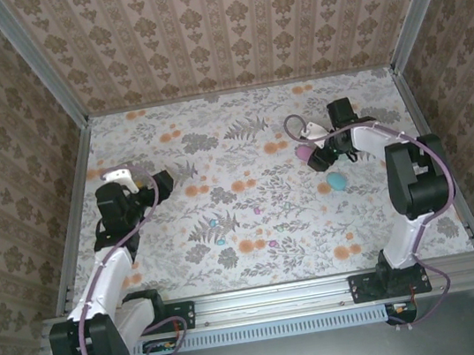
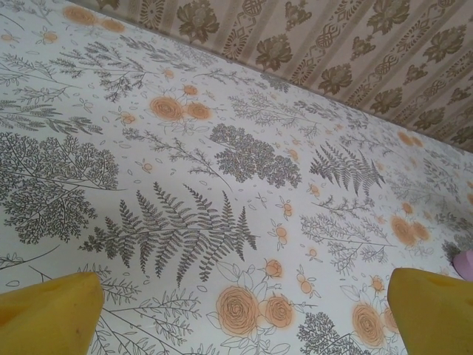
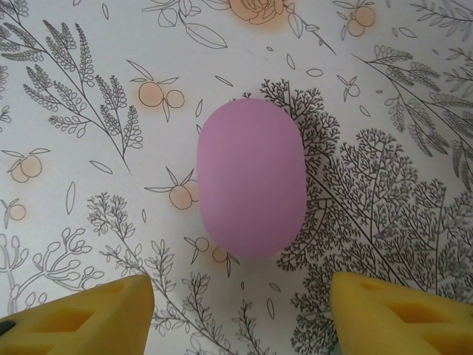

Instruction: Insert the wireless bluetooth earbuds into the charging case

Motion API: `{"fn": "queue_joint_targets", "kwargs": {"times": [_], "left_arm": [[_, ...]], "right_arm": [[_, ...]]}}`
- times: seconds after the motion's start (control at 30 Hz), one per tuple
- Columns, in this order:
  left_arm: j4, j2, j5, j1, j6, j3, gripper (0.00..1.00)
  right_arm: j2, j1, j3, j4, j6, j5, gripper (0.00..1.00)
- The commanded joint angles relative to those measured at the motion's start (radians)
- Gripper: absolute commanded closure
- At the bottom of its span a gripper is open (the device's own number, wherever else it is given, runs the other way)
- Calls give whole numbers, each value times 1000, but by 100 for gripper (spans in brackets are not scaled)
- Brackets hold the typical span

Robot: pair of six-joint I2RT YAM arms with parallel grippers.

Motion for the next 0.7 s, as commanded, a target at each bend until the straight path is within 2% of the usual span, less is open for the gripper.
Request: {"fn": "queue_joint_targets", "kwargs": {"times": [0.0,0.17,0.33,0.4,0.53,0.67], "left_arm": [[-31,-20,7,-7,27,6,0],[-69,-35,0,-7,38,24,0],[-70,-87,-25,-7,59,-19,0],[-73,-92,-39,-7,76,-25,0],[-57,-61,-48,-6,74,-14,0],[-38,-4,-34,-7,44,12,0]], "right_arm": [[43,7,50,-80,-35,8,33],[75,28,90,-131,-36,32,34],[17,60,-52,44,-43,89,32],[13,59,-73,62,-44,114,32],[23,55,-74,71,-48,148,31],[46,42,-29,47,-47,125,30]]}}
